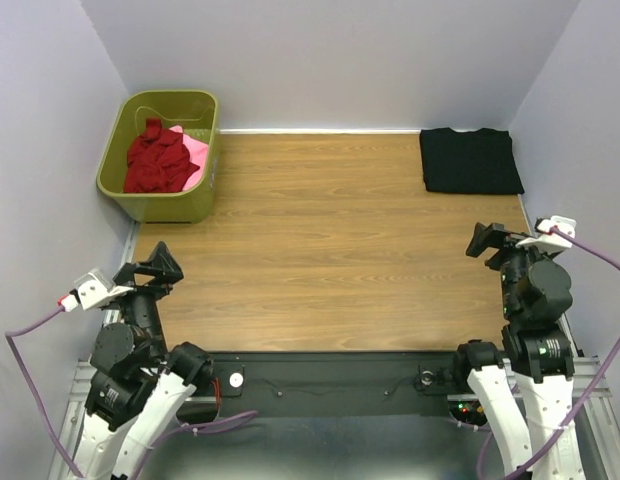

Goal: Fold and stack the t-shirts
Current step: Neatly place the folded tshirt to the corner

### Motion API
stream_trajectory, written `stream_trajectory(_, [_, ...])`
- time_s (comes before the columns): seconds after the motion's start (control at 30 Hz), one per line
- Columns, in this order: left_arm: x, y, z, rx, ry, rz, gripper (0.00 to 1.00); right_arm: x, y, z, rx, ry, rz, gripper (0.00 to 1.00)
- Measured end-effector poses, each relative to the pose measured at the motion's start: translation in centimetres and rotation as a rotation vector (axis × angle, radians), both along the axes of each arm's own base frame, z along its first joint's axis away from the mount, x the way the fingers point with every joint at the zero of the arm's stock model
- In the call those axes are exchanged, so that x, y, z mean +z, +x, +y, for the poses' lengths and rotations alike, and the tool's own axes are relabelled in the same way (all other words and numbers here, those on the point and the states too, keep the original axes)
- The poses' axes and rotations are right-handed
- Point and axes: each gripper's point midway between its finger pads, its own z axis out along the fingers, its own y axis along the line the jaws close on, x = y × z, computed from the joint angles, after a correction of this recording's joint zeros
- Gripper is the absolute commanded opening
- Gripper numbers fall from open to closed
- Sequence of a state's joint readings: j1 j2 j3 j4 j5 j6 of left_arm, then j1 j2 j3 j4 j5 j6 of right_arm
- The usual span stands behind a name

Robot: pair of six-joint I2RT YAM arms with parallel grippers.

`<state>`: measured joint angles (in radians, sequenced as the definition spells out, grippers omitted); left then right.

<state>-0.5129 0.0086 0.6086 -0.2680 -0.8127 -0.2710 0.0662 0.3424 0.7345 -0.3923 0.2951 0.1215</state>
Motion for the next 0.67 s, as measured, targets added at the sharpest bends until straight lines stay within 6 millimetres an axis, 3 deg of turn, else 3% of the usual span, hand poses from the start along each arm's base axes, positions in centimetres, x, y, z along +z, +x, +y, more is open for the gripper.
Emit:
stream_trajectory(0.13, [-0.4,0.2,-0.1,0.005,-0.007,0.003,0.99,-1.6,0.7,0.7,0.039,-0.016,0.043,1.00])
stream_trajectory(0.5, [-1.6,1.0,-0.5,0.004,-0.009,0.016,0.99,-0.8,1.3,1.2,0.074,-0.027,0.006,1.00])
stream_trajectory(0.67, [-1.4,1.0,-0.5,0.004,-0.013,0.007,0.99,-2.3,1.7,1.3,0.075,-0.028,0.041,1.00])
